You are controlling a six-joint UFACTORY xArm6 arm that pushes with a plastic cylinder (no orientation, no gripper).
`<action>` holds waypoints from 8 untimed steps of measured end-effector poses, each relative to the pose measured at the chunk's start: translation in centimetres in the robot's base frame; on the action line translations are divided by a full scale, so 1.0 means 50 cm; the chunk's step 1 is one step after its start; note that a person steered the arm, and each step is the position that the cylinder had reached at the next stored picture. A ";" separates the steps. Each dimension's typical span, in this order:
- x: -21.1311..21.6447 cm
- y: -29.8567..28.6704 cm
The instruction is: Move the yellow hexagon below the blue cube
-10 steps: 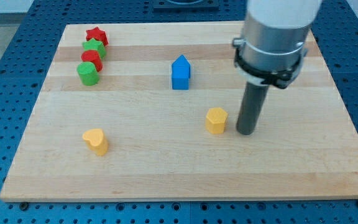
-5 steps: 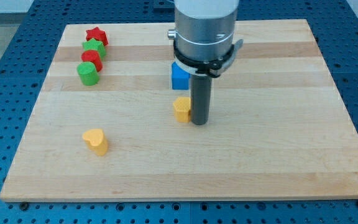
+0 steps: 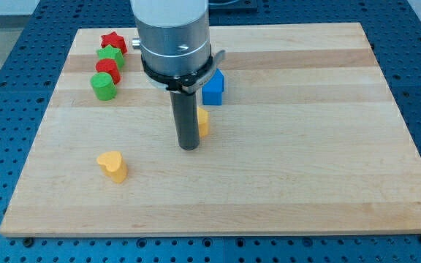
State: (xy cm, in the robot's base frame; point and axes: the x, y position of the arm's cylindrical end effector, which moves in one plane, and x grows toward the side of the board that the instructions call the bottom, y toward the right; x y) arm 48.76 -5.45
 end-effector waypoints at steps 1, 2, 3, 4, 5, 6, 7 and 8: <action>0.000 -0.024; -0.016 -0.018; -0.035 -0.017; -0.041 0.014; -0.041 0.040; -0.051 0.041; -0.071 0.041; -0.082 0.041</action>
